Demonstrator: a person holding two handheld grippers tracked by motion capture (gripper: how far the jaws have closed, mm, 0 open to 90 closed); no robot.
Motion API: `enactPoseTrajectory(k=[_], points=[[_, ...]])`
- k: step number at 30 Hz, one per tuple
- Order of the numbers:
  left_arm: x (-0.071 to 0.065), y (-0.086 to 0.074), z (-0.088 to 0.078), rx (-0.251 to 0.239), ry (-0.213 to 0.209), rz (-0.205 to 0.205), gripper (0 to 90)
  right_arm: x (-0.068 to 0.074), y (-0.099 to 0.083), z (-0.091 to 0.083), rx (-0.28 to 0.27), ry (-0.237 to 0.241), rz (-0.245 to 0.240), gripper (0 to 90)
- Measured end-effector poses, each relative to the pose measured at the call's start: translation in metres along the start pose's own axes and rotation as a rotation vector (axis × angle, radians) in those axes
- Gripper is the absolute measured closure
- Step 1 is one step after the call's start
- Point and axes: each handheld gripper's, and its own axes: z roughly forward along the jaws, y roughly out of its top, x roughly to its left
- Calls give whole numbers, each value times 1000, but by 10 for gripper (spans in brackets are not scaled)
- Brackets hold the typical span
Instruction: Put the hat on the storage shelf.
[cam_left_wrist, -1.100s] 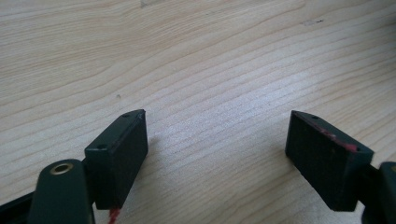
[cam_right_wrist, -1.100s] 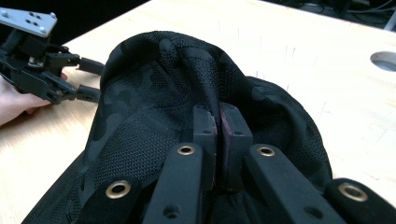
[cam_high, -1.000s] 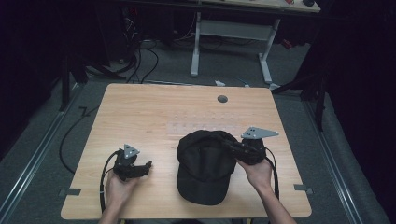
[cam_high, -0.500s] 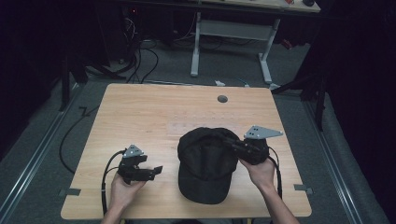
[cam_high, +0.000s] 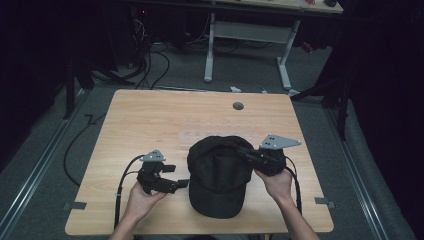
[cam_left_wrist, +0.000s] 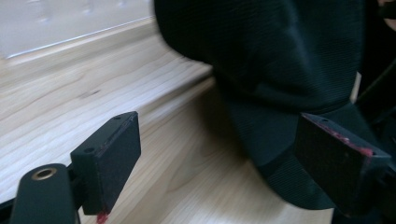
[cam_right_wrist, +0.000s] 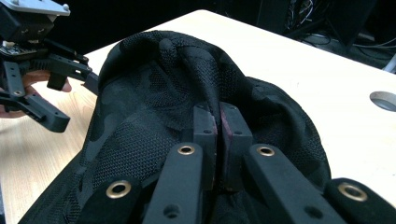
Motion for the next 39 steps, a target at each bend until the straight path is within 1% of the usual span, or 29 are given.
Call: enactPoseTrajectory(k=[3,4,5,6,8,13,14,17,18,19,21,22,27,28,29,33,34,35,37,38,39], points=[[-8,2,5,22,-22,4,152,0,2,0,-11,0,-16,870],[-8,2,5,22,-22,4,152,0,2,0,-11,0,-16,870],[-12,4,9,42,-32,9,152,1,4,-1,-21,4,-27,870],[-12,4,9,42,-32,9,152,1,5,-1,-21,4,-34,870],[-17,8,16,66,-40,2,152,2,6,-1,-27,13,-46,870],[-21,11,24,85,-48,-2,153,4,9,-3,-45,31,-67,869],[-24,11,26,101,-66,-15,151,5,10,-4,-54,45,-76,870],[-26,10,27,127,-78,-7,152,6,11,-5,-61,57,-85,869],[-27,9,27,129,-91,6,160,7,13,-6,-65,65,-104,869],[-29,9,26,125,-106,5,170,7,14,-7,-73,72,-105,869],[-30,9,26,131,-113,3,205,6,15,-8,-79,75,-110,869],[-30,8,25,150,-128,4,221,6,17,-9,-88,83,-123,868],[-32,6,25,169,-141,16,289,5,19,-7,-87,95,-144,868],[-32,6,25,174,-141,20,300,4,19,-6,-87,97,-140,868],[-32,5,25,191,-137,29,317,3,19,-6,-88,94,-141,868],[-33,5,24,198,-141,40,399,1,19,-5,-92,86,-134,865],[-33,5,24,200,-143,42,399,1,19,-5,-92,86,-134,865],[-34,5,24,203,-146,47,434,-1,19,-4,-93,82,-130,864],[-34,5,23,207,-147,48,450,-1,19,-4,-89,79,-127,864],[-34,4,23,217,-150,49,503,-3,19,-3,-84,71,-123,862],[-35,4,23,222,-153,51,503,-3,19,-3,-84,71,-123,862]])
